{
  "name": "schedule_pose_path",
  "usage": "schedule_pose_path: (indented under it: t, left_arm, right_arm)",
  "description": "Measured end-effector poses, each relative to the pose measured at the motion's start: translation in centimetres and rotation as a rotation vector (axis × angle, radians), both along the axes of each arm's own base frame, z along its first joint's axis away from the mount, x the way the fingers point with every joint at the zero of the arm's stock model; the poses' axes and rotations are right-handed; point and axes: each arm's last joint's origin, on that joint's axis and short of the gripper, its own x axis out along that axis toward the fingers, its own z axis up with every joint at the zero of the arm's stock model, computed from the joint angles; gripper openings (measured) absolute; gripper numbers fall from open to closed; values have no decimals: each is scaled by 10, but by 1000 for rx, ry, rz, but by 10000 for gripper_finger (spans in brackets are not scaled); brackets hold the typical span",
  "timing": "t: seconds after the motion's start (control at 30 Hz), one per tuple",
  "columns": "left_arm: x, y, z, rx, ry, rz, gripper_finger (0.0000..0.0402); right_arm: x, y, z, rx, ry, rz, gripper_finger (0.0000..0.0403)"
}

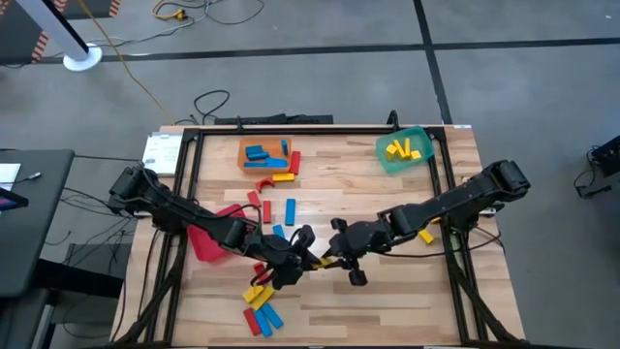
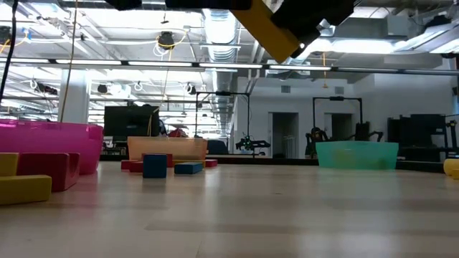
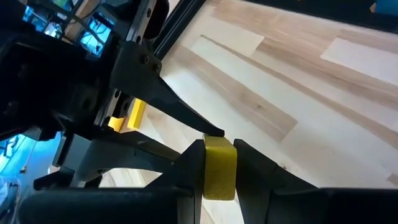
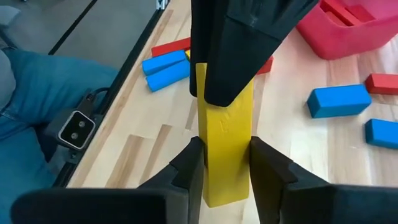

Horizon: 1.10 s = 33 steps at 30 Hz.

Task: Sort blocks
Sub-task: Put the yellow block into the green bin

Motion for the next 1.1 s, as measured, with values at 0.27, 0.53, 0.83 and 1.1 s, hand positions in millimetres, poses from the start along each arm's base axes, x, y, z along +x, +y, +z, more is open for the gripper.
schedule_pose_path:
  t: [0.27, 0.53, 0.83, 1.1]
  left_arm:
    - [-4, 1, -1, -42, 39, 44, 59]
    - [-14, 11, 18, -113, 9, 180, 58]
    - [-32, 37, 56, -238, -95, 311, 58]
    - [-41, 43, 76, -312, -168, 261, 58]
  right_arm:
    - [-5, -2, -5, -33, 70, -10, 195]
    - [-13, -3, 8, -219, 130, -154, 240]
    - [-27, 13, 26, -387, -12, -246, 219]
    - [-26, 19, 37, -533, -161, -377, 207]
